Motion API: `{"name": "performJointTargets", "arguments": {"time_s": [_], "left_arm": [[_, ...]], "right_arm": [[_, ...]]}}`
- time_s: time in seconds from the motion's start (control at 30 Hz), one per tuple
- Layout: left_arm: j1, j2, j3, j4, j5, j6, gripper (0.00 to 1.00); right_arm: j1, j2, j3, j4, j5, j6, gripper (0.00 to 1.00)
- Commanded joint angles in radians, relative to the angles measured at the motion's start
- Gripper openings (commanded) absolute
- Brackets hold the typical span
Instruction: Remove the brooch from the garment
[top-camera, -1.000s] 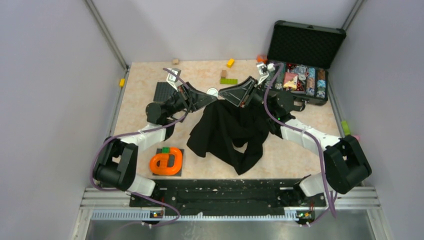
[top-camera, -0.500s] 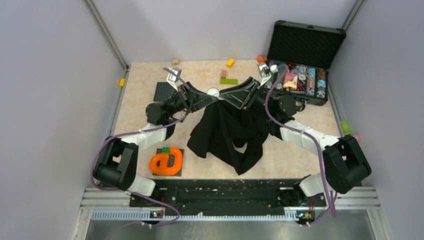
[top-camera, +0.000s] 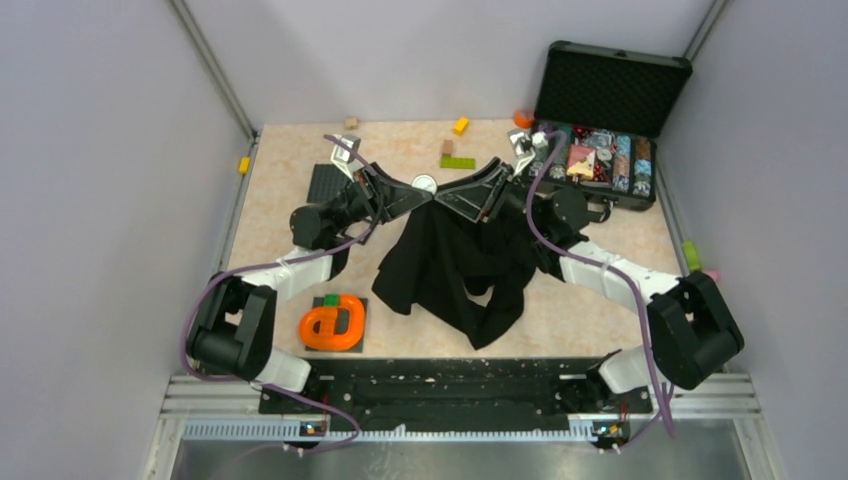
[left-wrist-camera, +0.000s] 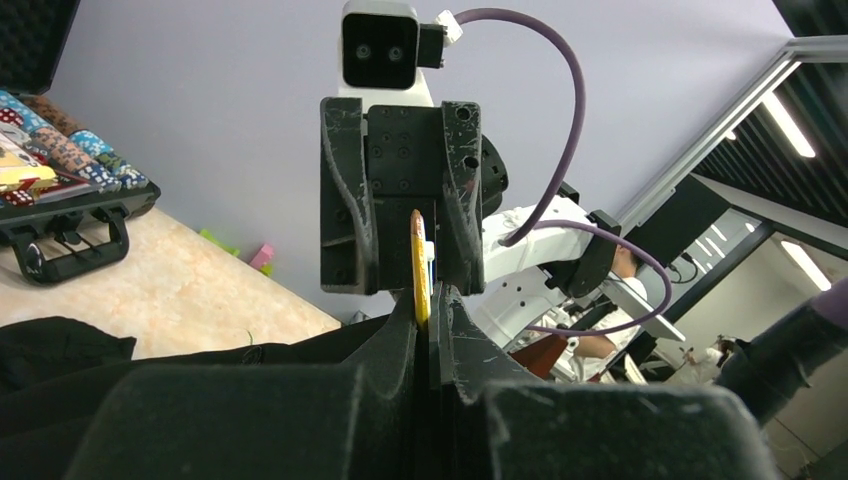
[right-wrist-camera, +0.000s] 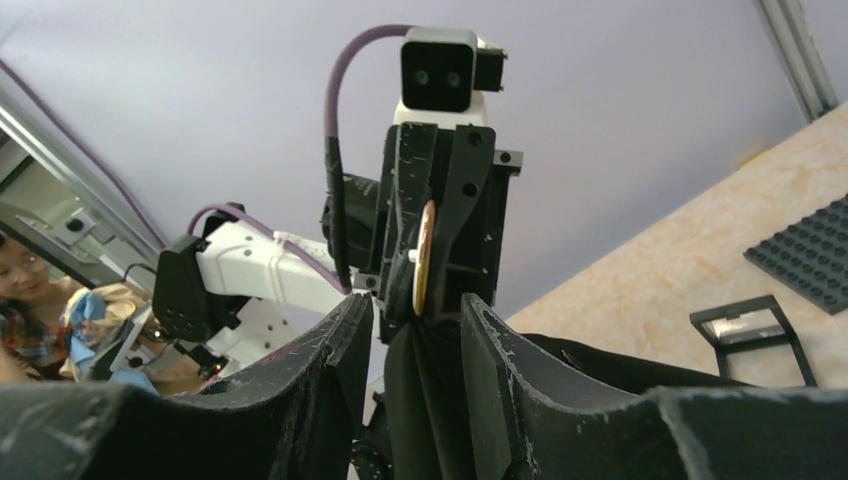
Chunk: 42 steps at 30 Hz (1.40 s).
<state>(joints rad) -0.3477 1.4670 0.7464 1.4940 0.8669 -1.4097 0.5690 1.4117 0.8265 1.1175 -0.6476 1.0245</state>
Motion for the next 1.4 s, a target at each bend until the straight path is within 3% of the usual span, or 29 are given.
{"name": "performJointTargets", "arguments": {"time_s": [0.0, 0.3, 0.6, 1.03, 1.2, 1.37], "left_arm": [[0.001, -0.005, 0.031, 0.078, -0.007, -0.01, 0.0], [-0.003, 0.003, 0.032, 0.08, 0.006, -0.009, 0.0], [-0.007, 0.004, 0.038, 0.084, 0.024, -0.005, 0.0], [-0.008, 0.002, 0.037, 0.089, 0.028, -0.003, 0.0], [-0.008, -0.001, 0.033, 0.089, 0.029, -0.003, 0.0], [-0.007, -0.003, 0.039, 0.089, 0.029, -0.003, 0.0]], "right_arm": [[0.019, 0.008, 0.052, -0.011, -0.002, -0.032, 0.4], [0.029, 0.054, 0.073, 0.103, -0.007, 0.052, 0.3], [0.031, 0.061, 0.087, 0.091, -0.002, 0.063, 0.05], [0.031, 0.081, 0.093, 0.218, -0.002, 0.191, 0.36], [0.031, 0.08, 0.095, 0.232, 0.0, 0.201, 0.24], [0.031, 0.061, 0.093, 0.139, -0.008, 0.135, 0.22]]}}
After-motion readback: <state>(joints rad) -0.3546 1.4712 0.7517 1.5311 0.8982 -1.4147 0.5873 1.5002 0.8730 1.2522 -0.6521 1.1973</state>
